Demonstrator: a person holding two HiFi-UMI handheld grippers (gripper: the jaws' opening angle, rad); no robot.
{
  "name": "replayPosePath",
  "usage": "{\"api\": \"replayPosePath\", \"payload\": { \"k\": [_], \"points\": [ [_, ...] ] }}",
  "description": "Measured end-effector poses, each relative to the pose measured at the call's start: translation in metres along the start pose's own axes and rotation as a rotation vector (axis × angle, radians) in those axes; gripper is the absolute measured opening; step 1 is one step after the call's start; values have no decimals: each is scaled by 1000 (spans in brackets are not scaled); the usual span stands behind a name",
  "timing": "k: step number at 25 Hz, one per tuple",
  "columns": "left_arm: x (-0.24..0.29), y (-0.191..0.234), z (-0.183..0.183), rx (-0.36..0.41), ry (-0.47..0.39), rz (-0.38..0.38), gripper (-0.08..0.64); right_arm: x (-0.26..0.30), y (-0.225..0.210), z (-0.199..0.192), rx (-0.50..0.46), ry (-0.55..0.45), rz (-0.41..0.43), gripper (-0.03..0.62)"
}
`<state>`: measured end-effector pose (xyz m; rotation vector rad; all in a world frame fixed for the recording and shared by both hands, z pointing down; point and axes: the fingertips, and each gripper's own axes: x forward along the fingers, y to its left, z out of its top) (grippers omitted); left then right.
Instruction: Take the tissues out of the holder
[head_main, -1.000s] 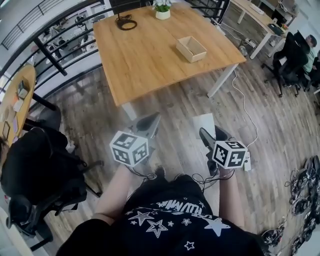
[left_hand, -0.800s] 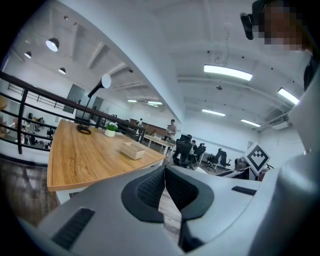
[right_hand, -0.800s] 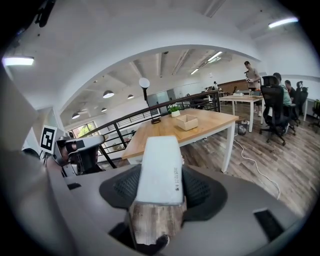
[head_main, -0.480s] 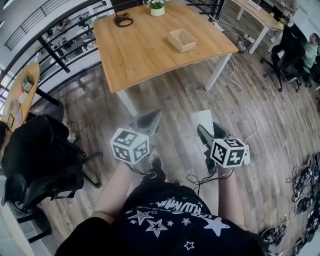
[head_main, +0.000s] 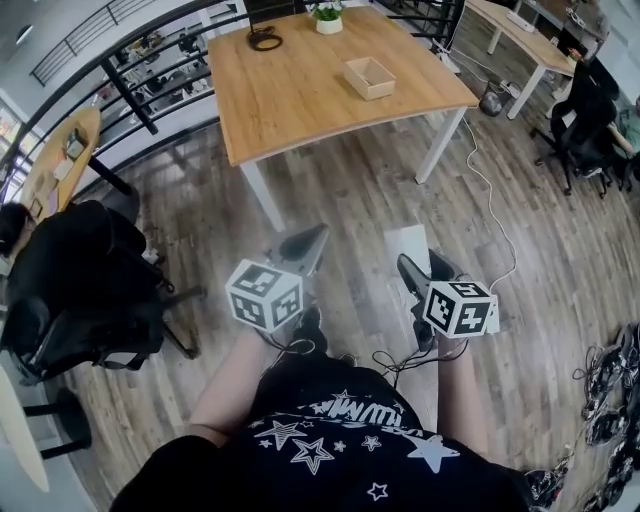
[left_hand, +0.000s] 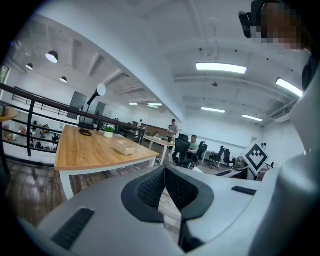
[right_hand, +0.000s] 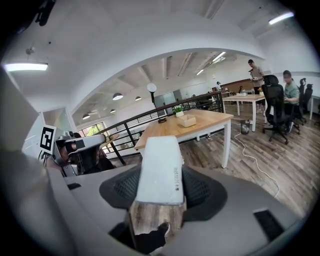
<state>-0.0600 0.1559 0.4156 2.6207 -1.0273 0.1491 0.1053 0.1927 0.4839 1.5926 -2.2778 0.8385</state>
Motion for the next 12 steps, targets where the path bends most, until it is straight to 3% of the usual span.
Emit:
{"api": "replayPosePath", "payload": {
  "k": [12],
  "points": [
    [-8, -46, -2, 14, -21, -11, 14, -43, -6, -12, -4, -19, 2, 252]
  ]
}}
